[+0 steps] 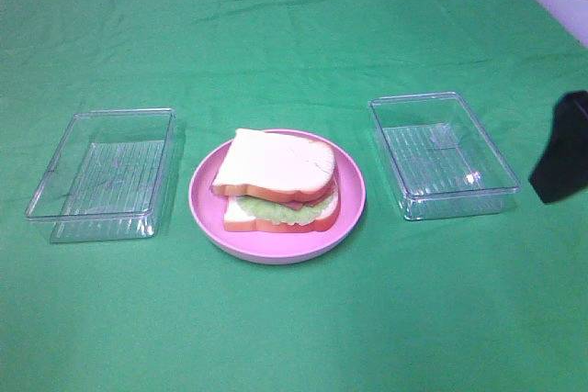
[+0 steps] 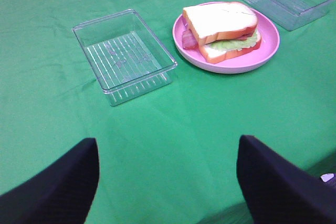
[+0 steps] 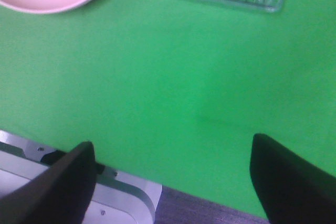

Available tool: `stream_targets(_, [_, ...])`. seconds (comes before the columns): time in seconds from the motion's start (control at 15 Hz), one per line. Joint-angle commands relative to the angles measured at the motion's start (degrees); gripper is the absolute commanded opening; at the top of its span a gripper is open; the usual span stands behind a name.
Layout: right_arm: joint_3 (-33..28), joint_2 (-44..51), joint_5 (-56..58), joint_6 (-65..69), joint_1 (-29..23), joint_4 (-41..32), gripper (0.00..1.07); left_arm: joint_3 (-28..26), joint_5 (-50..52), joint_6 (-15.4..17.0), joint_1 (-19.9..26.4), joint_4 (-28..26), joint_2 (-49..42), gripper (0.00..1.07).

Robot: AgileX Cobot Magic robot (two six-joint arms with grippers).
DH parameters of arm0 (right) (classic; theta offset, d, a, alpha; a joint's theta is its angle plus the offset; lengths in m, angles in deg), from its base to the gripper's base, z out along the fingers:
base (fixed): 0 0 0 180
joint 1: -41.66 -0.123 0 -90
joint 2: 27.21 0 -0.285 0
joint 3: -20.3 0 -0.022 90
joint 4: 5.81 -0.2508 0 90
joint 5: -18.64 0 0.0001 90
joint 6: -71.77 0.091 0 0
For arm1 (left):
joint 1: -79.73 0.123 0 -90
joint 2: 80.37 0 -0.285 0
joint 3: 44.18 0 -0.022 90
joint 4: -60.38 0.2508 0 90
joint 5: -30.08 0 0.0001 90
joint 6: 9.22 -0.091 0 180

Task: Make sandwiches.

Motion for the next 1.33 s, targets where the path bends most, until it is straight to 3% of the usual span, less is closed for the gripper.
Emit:
stream_targets(0.07, [-5.2, 8.9, 2.6, 0.3, -0.1, 0.8, 0.76, 0.1, 0.7, 0.0, -0.1, 0.0, -1.4, 0.7])
stream_targets(0.27, [-12.6, 25.5, 7.0, 0.3, -0.1, 2.1, 0.76, 0.1, 0.7, 0.0, -0.1, 0.0, -1.4, 0.7])
stream_targets(0.33, [-15.4, 36.1, 8.0, 0.3, -0.1, 2.4, 0.76, 0.1, 0.7, 0.0, -0.1, 0.0, -1.4, 0.7])
stream_targets(0.73, [-20.7, 62.8, 4.4, -4.8, -0.1, 1.6, 0.76, 0.1, 0.7, -3.7, -0.1, -3.0, -1.4, 0.7])
stream_targets(0.87, [-21.0, 66.3, 2.7, -6.4, -0.1, 1.3, 0.76, 0.1, 0.7, -3.8, -0.1, -2.9, -1.4, 0.7])
stream_targets(1.33, [-22.8, 65.4, -0.9, -5.7, -0.1, 1.1, 0.76, 0.1, 0.7, -3.8, -0.1, -2.6, -1.3, 0.7])
